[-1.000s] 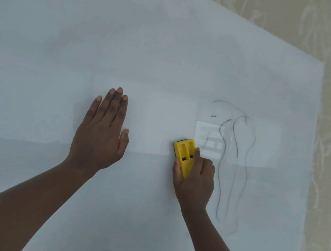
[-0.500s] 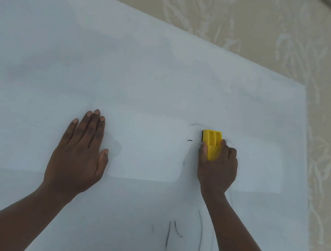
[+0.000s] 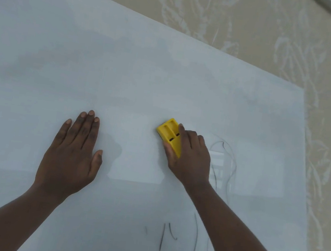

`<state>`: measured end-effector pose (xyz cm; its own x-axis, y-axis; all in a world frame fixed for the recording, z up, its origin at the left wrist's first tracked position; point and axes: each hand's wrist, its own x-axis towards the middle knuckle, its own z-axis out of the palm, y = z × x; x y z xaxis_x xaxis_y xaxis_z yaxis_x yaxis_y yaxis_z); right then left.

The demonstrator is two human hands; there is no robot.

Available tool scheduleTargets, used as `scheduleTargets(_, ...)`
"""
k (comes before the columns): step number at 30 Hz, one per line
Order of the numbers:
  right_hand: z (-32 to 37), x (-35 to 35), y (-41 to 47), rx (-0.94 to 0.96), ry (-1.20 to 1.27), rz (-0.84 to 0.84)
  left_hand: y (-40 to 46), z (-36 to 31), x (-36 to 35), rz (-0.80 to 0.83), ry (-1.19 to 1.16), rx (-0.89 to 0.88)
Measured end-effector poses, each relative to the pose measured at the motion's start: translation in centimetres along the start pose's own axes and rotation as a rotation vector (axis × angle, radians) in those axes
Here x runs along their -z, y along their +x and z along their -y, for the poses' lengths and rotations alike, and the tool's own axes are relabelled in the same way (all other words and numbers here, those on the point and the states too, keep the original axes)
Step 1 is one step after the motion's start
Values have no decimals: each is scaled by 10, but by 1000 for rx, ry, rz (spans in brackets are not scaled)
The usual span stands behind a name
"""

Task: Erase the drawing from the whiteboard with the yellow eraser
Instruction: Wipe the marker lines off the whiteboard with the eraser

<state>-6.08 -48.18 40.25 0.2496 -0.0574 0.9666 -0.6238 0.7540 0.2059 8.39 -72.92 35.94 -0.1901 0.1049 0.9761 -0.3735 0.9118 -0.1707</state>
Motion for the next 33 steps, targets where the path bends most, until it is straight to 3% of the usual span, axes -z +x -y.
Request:
scheduleTargets(7,-57,17,28,-55,71,152,0,1,-3,-4,0,1)
scheduleTargets(15,-104,33,28,-263,29,274,-1,1,-3,-17,-12,-8)
scheduleTargets(25,-99,71,-97,-503,-15,347,-8,5,-5,-46,-61,-38)
scheduleTargets(33,-39,100,-218,-890,-8,421,-41,16,-1,8,-99,-93)
